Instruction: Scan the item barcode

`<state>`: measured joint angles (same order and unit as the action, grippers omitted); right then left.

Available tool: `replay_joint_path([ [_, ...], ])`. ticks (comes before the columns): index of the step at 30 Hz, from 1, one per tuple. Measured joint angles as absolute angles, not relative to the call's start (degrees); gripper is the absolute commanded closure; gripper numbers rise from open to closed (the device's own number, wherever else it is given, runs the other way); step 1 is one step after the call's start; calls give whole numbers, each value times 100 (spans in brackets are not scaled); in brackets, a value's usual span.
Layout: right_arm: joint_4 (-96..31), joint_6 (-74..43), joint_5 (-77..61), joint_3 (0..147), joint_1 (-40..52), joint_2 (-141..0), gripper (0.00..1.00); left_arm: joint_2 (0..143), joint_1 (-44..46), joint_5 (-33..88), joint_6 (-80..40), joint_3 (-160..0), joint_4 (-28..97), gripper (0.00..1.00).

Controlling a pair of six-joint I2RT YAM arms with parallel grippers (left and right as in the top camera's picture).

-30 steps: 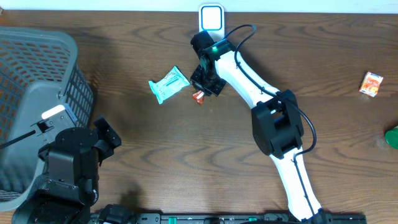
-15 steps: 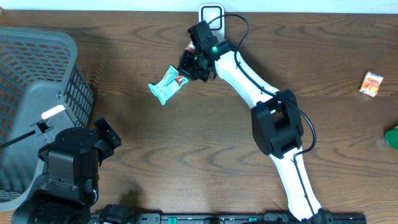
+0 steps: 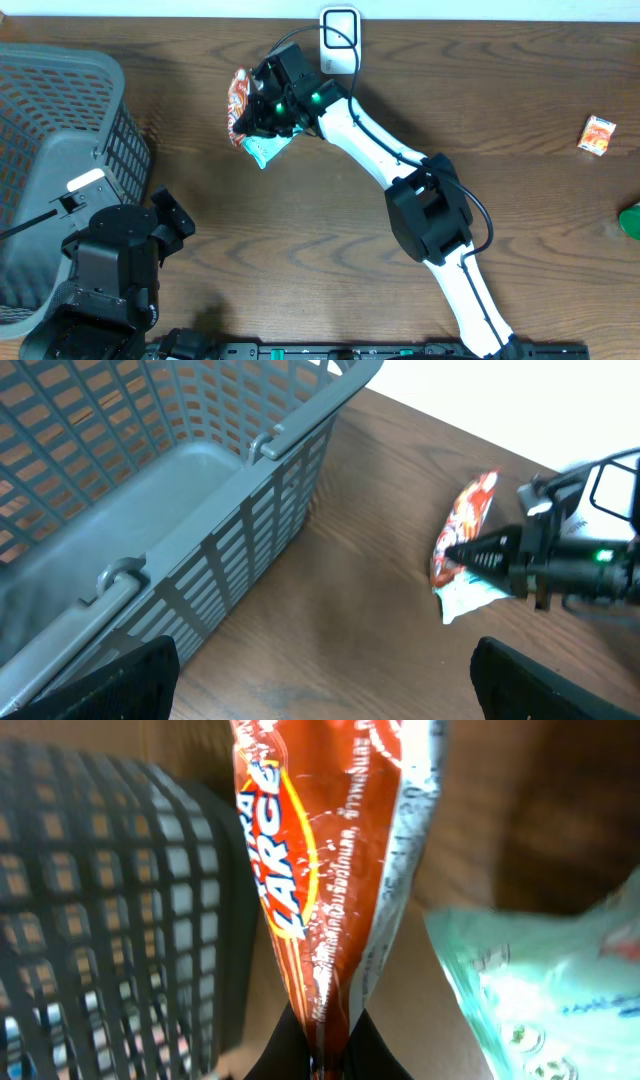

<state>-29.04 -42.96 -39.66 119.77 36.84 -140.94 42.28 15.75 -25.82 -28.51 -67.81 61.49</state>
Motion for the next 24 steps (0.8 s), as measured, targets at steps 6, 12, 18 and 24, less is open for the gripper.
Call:
replay_joint_path([
  [6,-2718,-4130,-4733,11069,3597,-14097,99,4228,1575,-2582,-2851,-6781,6149,7],
  [12,-2611,-3791,-5631,10403,3361,-14097,89,4228,1575,-2582,-2851,-6781,6149,7],
  [18,-2893,-3249,-6040,10337,3203,-14094,21,4228,1575,-2582,-2851,-6781,6149,7],
  [24,-3548,-2744,-5865,10331,3190,-13834,1,4228,1575,-2582,-2851,-6781,6152,7],
])
